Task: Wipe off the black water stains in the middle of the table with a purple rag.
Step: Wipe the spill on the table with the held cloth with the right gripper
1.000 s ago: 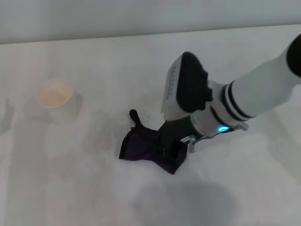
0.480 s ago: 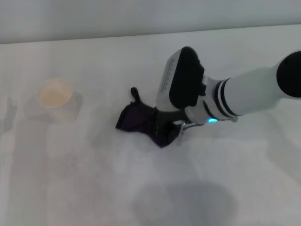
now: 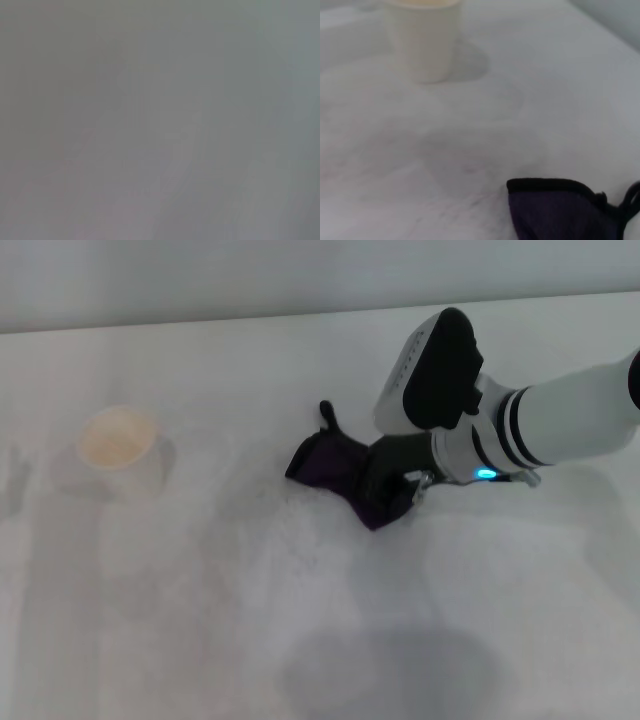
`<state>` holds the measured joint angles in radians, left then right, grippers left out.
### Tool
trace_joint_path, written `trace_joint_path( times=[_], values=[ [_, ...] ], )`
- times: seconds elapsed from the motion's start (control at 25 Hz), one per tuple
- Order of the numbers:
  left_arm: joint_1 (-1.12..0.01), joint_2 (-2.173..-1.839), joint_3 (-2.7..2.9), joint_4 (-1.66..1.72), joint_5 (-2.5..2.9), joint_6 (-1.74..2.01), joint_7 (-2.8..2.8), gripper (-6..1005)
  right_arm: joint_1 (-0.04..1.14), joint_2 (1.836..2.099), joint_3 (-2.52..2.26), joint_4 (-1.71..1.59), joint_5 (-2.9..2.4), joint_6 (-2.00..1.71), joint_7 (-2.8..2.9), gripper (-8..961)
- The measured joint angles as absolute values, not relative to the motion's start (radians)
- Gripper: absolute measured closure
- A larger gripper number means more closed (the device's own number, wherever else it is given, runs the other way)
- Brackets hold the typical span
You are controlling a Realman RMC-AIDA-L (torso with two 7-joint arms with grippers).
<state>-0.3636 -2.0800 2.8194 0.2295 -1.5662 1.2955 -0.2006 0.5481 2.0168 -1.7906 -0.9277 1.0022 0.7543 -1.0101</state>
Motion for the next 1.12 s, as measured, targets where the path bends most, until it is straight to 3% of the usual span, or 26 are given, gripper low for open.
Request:
trace_joint_path(
  times=[0.76, 1.12],
  values=[
    [-0.363, -2.078, 2.823, 0.226, -1.566, 1.336, -0.261, 106, 0.574, 2.028, -1.987, -0.952, 1.216, 0.775, -1.171, 862],
    [-0.358, -2.078, 2.821, 0.215, -1.566, 1.341, -0.261, 106, 0.51, 2.008, -1.71, -0.884, 1.182, 0.762, -1.177, 860]
  ],
)
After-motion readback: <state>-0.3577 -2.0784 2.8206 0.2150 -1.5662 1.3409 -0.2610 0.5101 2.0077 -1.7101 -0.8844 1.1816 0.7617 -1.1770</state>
